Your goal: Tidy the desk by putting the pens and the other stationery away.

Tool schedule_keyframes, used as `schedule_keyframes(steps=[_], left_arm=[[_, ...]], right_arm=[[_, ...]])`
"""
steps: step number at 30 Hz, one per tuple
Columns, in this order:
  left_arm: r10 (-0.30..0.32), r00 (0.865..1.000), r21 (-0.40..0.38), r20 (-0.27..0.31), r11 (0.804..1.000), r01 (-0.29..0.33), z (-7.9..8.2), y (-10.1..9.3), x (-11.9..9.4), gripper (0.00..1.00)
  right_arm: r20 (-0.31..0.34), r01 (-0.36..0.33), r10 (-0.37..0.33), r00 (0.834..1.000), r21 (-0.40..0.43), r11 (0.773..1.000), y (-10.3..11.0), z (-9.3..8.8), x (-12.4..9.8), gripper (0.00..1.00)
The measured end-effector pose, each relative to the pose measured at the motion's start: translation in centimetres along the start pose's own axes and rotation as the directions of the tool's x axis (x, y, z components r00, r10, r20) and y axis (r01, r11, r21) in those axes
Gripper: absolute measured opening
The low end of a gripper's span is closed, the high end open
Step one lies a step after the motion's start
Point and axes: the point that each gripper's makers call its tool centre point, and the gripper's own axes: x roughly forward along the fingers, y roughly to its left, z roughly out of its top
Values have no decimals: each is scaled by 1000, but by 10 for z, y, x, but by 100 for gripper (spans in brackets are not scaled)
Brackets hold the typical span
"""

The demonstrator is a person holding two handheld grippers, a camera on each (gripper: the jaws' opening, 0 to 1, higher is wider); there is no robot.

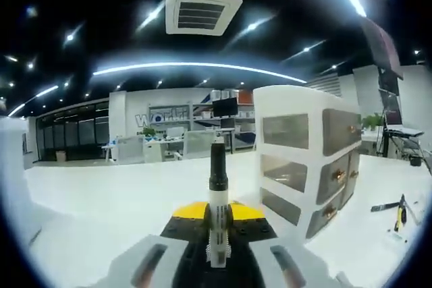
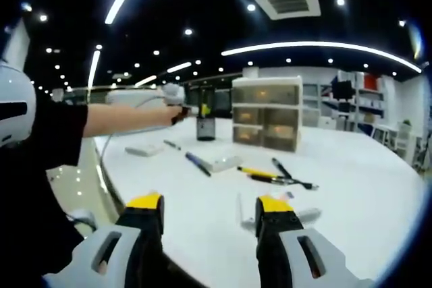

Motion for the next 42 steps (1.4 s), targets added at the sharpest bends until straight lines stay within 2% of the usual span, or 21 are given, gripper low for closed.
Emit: schedule_keyframes(steps=[14, 25, 29, 32, 42], left_arm=[[5, 1000, -3, 4, 1000, -5, -3, -11, -8, 11], [24, 999, 34, 27, 999, -25, 6, -6, -14, 26], [13, 999, 41, 41, 999, -14, 9, -17, -25, 30], [-2, 999, 35, 52, 999, 1, 12, -13, -22, 32], [-49, 994, 12, 99, 999, 48, 26, -18, -46, 36]], right_arm=[[6, 0, 0, 1000, -1, 1000, 0, 3, -1, 51], [18, -5, 5, 1000, -3, 1000, 3, 7, -1, 52], [19, -9, 9, 1000, -5, 1000, 5, 8, -1, 52], [21, -15, 15, 1000, -8, 1000, 8, 9, 0, 52], [22, -37, 37, 999, -17, 999, 17, 11, 6, 52]])
